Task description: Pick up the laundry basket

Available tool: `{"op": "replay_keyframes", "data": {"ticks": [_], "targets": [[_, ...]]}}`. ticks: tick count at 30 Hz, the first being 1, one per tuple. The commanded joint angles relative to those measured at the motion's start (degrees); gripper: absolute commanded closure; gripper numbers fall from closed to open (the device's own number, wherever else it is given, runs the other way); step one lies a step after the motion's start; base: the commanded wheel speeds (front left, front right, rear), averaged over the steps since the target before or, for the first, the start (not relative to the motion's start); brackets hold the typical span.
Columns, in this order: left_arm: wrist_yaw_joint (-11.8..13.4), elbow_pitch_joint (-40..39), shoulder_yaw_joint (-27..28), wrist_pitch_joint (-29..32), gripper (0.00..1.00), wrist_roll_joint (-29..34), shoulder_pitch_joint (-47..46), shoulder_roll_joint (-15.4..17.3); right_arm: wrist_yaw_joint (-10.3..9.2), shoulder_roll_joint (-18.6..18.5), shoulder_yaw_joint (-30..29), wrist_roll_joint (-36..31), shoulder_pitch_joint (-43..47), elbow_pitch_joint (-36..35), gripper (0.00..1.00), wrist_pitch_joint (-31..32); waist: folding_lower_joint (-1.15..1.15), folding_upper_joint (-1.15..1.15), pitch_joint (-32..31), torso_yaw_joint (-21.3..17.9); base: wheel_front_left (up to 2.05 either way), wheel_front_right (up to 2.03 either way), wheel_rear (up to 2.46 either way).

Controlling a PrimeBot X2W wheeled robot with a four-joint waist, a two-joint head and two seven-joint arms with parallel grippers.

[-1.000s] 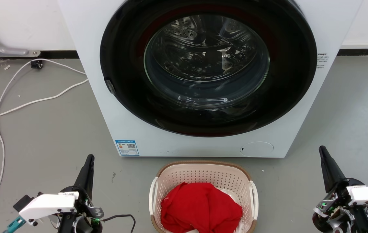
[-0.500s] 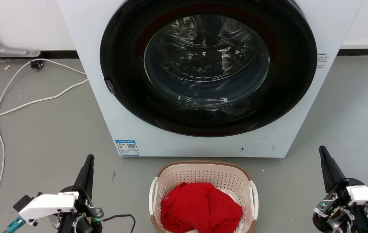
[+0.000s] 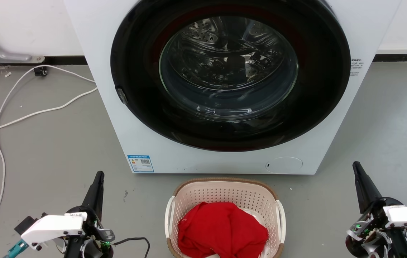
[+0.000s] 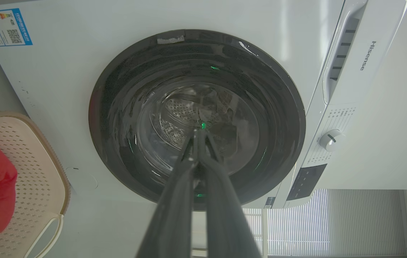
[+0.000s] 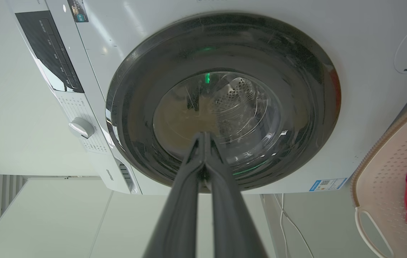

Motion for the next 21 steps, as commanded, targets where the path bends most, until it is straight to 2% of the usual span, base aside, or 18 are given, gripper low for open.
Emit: {"op": "replay_keyframes", "data": {"ticks": [1, 21], "targets": [[0.0, 0.1, 0.2, 0.3, 1.0, 0.4, -0.6, 0.0, 0.16, 0.2, -0.1, -0.1, -0.6, 0.1, 1.0, 0.2, 0.0, 0.0, 0.0, 0.0, 0.0, 0.0, 0.0], [0.0, 0.1, 0.3, 0.4, 1.0, 0.4, -0.6, -0.1, 0.16, 0.2, -0.1, -0.1, -0.6, 0.1, 1.0, 0.2, 0.0, 0.0, 0.0, 0.0, 0.0, 0.0, 0.0]]}}
